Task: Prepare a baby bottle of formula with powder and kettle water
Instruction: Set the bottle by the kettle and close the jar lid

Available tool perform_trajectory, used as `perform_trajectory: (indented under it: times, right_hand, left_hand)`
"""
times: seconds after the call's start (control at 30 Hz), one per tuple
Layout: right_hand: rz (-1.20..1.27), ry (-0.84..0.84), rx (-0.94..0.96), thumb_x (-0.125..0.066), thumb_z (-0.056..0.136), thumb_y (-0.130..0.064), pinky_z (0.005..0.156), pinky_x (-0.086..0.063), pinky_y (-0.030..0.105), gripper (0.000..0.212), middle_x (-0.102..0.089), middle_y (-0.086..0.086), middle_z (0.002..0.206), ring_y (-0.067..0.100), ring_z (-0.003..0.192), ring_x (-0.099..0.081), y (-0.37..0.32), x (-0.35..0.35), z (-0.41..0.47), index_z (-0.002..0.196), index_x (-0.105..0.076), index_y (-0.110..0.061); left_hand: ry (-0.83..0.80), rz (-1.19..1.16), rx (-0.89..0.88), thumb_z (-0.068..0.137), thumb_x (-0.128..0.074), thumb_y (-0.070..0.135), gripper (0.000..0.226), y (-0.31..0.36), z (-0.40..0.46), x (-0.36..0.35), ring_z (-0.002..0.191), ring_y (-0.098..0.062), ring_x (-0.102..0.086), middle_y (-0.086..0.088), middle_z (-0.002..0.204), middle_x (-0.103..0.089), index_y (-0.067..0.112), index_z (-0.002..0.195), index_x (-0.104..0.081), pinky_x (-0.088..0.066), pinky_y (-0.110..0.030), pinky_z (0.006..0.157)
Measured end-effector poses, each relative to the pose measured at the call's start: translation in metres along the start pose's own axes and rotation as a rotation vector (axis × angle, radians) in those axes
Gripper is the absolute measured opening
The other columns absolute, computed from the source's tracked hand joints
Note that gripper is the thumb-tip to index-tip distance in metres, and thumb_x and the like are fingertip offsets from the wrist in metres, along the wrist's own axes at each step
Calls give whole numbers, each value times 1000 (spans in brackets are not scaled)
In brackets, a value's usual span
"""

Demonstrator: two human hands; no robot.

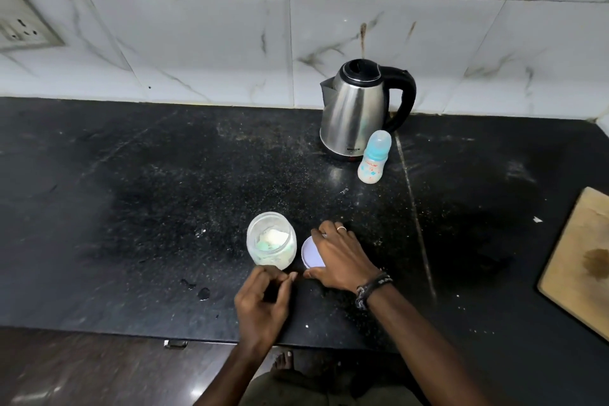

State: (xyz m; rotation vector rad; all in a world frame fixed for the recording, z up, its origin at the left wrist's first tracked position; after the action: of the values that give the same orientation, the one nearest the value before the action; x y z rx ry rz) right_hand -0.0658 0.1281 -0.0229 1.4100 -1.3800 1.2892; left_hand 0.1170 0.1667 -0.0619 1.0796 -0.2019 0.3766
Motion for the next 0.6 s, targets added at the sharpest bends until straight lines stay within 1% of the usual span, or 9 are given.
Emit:
perform_trajectory:
  times: [0.07, 0.1, 0.2, 0.27, 0.33, 0.37, 0.43, 0.5, 0.6]
  right_hand:
    - [43, 1, -6, -73, 79, -59, 104, -43, 44, 84, -44, 9, 137, 31, 127, -42, 3, 3, -2, 142, -41, -15]
    - [82, 0, -18, -72, 80, -58, 105, -43, 44, 87, -42, 10, 137, 32, 127, -42, 6, 5, -3, 148, -36, -17]
    - [219, 40, -51, -64, 88, -55, 104, -45, 45, 85, -38, 11, 133, 35, 122, -45, 17, 14, -10, 157, -21, -29]
    - [315, 103, -59, -59, 93, -52, 102, -45, 41, 75, -36, 9, 126, 32, 116, -48, 22, 25, -17, 156, -22, -37]
    - [423, 194, -78, -57, 95, -49, 98, -45, 35, 64, -34, 3, 119, 24, 109, -49, 24, 39, -23, 153, -31, -39]
    - [486, 260, -81, -58, 95, -48, 97, -46, 34, 59, -35, 2, 117, 21, 105, -50, 24, 45, -24, 149, -38, -39]
    - [640, 400, -90, -61, 91, -49, 96, -50, 34, 50, -40, 0, 116, 17, 102, -54, 21, 54, -26, 138, -49, -38]
    - [768, 508, -112, -66, 85, -51, 95, -51, 32, 44, -47, -2, 117, 11, 104, -55, 17, 58, -26, 123, -53, -34]
    - [783, 608, -98, -78, 78, -43, 83, -49, 29, 39, -58, -2, 108, 12, 99, -56, 8, 65, -25, 99, -52, -21]
  left_hand:
    - [48, 13, 94, 79, -84, 16, 25, -5, 1, 8, 63, -14, -58, 4, 73, -57, 14, 72, -59, -51, -40, 55]
    - [65, 24, 146, 78, -86, 20, 32, -6, 1, 11, 61, -17, -56, 3, 72, -55, 19, 75, -54, -50, -42, 54]
    - [103, 93, 285, 67, -98, 26, 57, -10, 5, 18, 62, -23, -54, -2, 79, -53, 31, 88, -46, -51, -46, 57]
    - [118, 125, 355, 56, -103, 28, 75, -13, 12, 19, 75, -25, -56, -3, 95, -55, 29, 109, -50, -54, -47, 67]
    - [77, 124, 386, 48, -106, 35, 105, -20, 19, 18, 101, -25, -58, -3, 118, -53, 14, 133, -49, -54, -42, 86]
    - [36, 108, 400, 46, -105, 43, 119, -22, 21, 16, 115, -24, -55, -1, 128, -49, 10, 142, -44, -50, -39, 96]
    - [-45, 56, 427, 44, -94, 61, 134, -23, 26, 13, 132, -21, -47, 2, 140, -43, 11, 152, -34, -42, -37, 109]
    - [-105, 13, 439, 42, -89, 66, 137, -18, 30, 9, 137, -19, -44, 3, 146, -42, 14, 155, -30, -39, -38, 114]
    - [-128, -35, 434, 41, -91, 63, 136, -11, 36, 3, 136, -18, -48, 4, 147, -46, 14, 153, -34, -42, -43, 116]
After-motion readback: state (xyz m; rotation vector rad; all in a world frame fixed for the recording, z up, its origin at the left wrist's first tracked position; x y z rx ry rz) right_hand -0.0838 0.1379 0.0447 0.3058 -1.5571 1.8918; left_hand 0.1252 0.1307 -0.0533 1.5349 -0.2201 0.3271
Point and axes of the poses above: each hand's wrist, its own z-axis towards the middle knuckle, its own x-axis out of the back of the hand, y = z × x, the point moved 2 cm from there along z, towards the middle knuckle
